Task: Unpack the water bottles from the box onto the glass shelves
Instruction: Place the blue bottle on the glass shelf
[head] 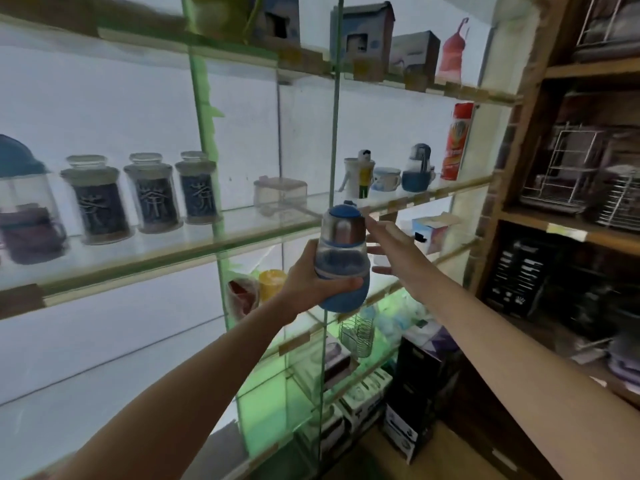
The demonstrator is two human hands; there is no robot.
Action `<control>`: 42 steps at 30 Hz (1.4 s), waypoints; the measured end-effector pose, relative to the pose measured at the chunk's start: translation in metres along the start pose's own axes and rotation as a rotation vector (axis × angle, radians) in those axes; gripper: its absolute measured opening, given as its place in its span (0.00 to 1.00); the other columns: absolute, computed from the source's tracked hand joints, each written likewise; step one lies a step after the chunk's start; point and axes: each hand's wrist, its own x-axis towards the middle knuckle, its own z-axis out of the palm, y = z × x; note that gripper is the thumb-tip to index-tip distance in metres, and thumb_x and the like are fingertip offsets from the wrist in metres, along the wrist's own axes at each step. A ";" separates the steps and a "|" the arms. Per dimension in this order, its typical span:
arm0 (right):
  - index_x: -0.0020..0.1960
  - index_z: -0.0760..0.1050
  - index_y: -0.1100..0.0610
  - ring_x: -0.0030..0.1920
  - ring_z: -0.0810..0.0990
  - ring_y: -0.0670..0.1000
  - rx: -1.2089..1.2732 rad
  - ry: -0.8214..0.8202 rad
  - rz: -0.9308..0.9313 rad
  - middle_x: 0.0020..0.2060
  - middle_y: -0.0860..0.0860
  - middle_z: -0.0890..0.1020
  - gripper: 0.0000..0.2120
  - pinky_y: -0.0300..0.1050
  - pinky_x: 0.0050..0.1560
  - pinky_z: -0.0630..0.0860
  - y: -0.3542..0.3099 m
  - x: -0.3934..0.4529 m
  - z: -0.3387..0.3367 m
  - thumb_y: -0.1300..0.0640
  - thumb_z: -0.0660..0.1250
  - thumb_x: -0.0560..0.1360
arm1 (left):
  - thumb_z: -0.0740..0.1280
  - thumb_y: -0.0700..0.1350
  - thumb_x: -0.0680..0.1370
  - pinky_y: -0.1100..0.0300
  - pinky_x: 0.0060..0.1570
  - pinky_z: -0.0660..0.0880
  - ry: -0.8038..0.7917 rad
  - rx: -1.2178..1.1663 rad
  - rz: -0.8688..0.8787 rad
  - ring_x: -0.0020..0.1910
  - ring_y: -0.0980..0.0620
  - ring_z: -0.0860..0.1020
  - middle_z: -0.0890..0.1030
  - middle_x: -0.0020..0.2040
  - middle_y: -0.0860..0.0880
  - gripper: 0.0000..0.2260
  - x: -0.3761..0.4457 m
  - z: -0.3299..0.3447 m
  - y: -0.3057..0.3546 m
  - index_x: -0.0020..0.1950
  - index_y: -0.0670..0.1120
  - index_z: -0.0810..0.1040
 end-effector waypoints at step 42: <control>0.61 0.67 0.55 0.54 0.76 0.51 -0.140 -0.198 -0.170 0.51 0.49 0.76 0.30 0.48 0.60 0.74 0.562 0.141 0.289 0.57 0.78 0.64 | 0.78 0.52 0.61 0.50 0.59 0.76 0.302 0.349 -0.234 0.61 0.46 0.74 0.70 0.62 0.45 0.39 -0.028 -0.019 -0.617 0.66 0.47 0.63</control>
